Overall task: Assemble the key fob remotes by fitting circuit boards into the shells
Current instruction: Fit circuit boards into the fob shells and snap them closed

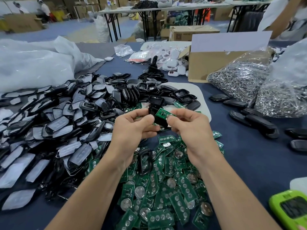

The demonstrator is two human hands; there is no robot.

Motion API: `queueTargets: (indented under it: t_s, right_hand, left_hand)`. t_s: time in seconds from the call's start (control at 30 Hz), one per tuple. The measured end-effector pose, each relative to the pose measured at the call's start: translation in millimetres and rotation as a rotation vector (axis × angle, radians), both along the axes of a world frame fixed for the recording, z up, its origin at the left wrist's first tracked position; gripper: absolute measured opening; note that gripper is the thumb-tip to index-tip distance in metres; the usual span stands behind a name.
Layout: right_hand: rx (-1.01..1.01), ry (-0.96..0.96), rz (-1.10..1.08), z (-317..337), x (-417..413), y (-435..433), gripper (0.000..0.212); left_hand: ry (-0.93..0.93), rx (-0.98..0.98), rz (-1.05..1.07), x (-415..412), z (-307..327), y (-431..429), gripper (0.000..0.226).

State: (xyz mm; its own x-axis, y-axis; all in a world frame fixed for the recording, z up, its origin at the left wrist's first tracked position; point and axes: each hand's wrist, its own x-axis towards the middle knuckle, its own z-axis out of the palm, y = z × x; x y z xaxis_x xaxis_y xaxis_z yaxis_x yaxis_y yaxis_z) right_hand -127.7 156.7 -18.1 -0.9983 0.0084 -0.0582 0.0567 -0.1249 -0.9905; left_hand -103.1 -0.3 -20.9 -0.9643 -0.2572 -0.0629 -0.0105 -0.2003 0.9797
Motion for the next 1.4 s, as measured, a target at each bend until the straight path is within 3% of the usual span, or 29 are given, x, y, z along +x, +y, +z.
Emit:
queueTargets:
  t_s: [0.27, 0.6, 0.77, 0.9, 1.0, 1.1, 1.3, 1.4]
  right_hand:
    - [-0.062, -0.009, 0.035, -0.6, 1.6, -0.8, 0.014]
    - [-0.03, 0.073, -0.239, 1.6, -3.9, 11.5, 0.013]
    - [-0.144, 0.112, -0.139, 6.9, -3.1, 8.6, 0.027]
    - [-0.042, 0.127, -0.109, 0.6, -4.9, 9.3, 0.031]
    - [0.052, 0.156, 0.06, -1.2, -3.2, 6.5, 0.024]
    - [0.035, 0.122, 0.154, -1.0, 0.3, 2.8, 0.02]
    - [0.027, 0.061, 0.204, -0.7, 6.0, -1.5, 0.017]
    - [0.101, 0.087, 0.174, -0.8, 5.5, -3.4, 0.017]
  left_hand:
    - [0.038, -0.093, -0.083, -0.3, 2.3, -4.6, 0.032]
    - [0.054, -0.14, 0.014, 0.9, 4.3, -4.7, 0.037]
    - [0.096, -0.112, -0.019, 0.5, 3.4, -5.9, 0.036]
    - [0.087, -0.189, 0.002, -2.9, 0.6, -7.7, 0.046]
    - [0.113, -0.28, 0.001, -3.8, -0.4, -7.8, 0.047]
    - [0.147, -0.318, 0.017, -4.8, -0.7, -7.3, 0.04]
    - [0.105, -0.2, 0.059, -3.4, -0.1, -6.0, 0.02]
    - [0.082, -0.316, 0.146, -5.8, -4.0, -6.8, 0.016]
